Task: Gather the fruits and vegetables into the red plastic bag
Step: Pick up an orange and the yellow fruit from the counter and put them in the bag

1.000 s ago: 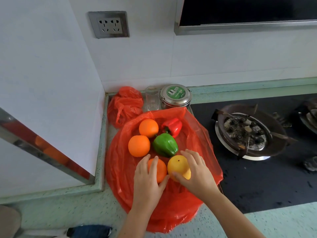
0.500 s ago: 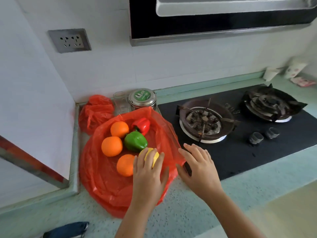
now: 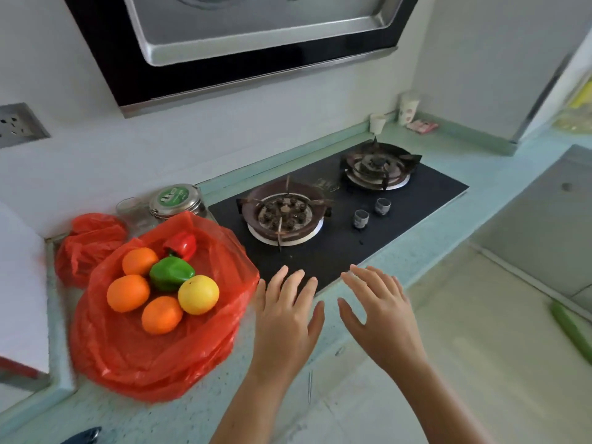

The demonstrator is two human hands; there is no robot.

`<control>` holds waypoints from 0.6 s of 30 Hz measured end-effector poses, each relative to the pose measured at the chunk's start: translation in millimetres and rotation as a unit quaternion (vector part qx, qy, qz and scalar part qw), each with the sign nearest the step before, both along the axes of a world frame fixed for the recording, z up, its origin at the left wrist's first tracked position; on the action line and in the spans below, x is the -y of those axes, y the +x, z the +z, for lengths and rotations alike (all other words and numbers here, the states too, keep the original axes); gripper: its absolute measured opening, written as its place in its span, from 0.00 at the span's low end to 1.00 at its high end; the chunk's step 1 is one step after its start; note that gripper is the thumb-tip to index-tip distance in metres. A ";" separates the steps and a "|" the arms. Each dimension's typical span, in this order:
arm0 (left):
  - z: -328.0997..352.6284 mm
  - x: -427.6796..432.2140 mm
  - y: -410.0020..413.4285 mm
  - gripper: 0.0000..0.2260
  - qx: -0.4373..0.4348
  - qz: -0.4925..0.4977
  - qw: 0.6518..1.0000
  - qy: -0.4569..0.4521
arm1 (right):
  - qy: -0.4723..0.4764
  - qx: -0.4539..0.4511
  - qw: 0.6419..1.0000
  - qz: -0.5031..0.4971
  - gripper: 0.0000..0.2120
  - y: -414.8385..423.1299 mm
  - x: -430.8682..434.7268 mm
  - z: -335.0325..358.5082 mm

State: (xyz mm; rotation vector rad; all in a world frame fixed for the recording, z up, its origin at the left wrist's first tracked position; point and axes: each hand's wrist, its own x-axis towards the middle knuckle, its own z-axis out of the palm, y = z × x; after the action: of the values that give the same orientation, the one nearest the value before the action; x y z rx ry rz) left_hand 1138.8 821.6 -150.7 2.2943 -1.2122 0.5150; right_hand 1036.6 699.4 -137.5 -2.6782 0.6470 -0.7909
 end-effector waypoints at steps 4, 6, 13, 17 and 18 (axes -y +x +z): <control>6.5 21.4 -37.0 0.17 0.010 -0.043 0.999 -0.005 | -0.007 0.024 0.999 -0.042 0.18 -46.6 12.6 3.4; 6.6 32.2 -55.8 0.17 0.014 -0.069 0.997 -0.012 | -0.010 0.033 0.997 -0.063 0.18 -70.0 17.3 4.7; 6.2 69.2 -122.1 0.17 0.019 -0.155 0.988 -0.006 | -0.023 0.049 0.988 -0.143 0.17 -154.3 34.4 6.7; 5.6 93.3 -162.5 0.18 -0.006 -0.213 0.977 -0.001 | -0.020 0.042 0.978 -0.205 0.18 -205.0 44.4 7.0; 5.5 98.7 -171.7 0.18 -0.010 -0.227 0.974 0.001 | -0.020 0.041 0.974 -0.222 0.18 -216.4 46.3 7.1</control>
State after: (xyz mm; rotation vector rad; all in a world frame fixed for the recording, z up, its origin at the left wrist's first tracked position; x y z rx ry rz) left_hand 967.1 722.8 -145.2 1.9241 -1.6616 0.3195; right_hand 820.1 653.2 -130.4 -2.5472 1.2444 -1.0243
